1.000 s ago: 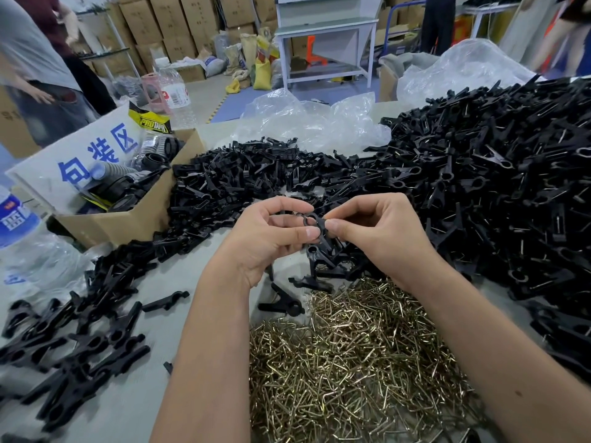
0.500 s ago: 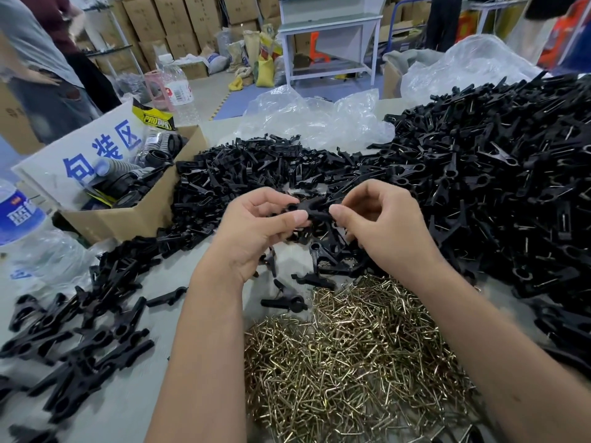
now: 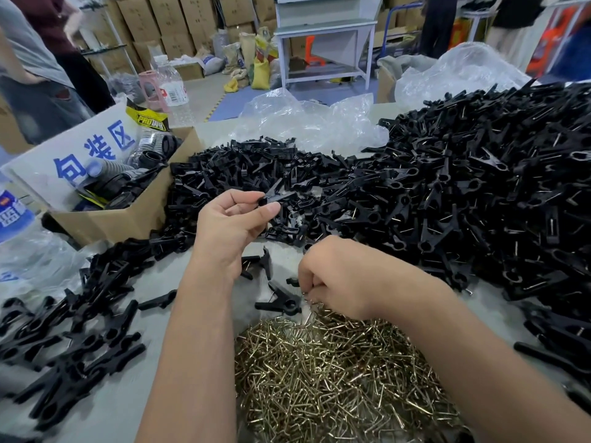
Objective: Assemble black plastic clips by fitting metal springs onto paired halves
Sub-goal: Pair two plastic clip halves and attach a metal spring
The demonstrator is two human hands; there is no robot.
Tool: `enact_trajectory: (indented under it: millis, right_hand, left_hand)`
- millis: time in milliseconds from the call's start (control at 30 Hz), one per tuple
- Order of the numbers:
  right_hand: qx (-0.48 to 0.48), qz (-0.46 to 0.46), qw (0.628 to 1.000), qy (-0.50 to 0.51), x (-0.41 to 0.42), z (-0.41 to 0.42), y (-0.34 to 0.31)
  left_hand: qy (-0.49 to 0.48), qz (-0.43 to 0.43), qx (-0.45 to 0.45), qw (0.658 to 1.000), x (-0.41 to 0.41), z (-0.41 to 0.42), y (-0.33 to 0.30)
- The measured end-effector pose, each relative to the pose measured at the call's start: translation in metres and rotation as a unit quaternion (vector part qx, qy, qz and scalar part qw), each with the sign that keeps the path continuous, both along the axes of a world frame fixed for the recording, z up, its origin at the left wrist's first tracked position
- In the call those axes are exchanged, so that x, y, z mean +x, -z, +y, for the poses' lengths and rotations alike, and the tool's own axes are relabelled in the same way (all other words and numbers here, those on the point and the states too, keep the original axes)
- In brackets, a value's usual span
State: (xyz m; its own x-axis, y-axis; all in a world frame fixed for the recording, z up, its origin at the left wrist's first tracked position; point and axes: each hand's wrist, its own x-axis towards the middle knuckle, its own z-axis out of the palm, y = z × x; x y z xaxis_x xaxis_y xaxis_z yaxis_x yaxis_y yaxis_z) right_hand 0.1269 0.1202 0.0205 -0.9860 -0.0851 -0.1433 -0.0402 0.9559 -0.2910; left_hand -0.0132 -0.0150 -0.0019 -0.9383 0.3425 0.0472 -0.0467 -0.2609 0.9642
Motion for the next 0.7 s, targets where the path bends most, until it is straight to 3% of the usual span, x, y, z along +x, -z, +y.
enact_trajectory:
  millis: [167,333,500,700]
  right_hand:
    - [-0.032,0.010,0.999,0.001,-0.004,0.010,0.003]
    - [-0.159,0.048,0.986,0.024,-0.001,0.023,0.002]
    - [-0.358,0.068,0.930,0.056,0.003,0.039,0.004]
    - [-0.457,0.082,0.882,0.081,0.003,0.047,0.007]
  left_hand:
    - [-0.010,-0.001,-0.007,1.000,-0.001,-0.001,-0.001]
    - [-0.004,-0.004,-0.006,1.000,-0.001,-0.001,-0.002]
    - [0.006,-0.001,-0.006,1.000,0.000,0.000,-0.003]
    - [0.008,-0.008,-0.006,1.000,0.000,0.000,-0.002]
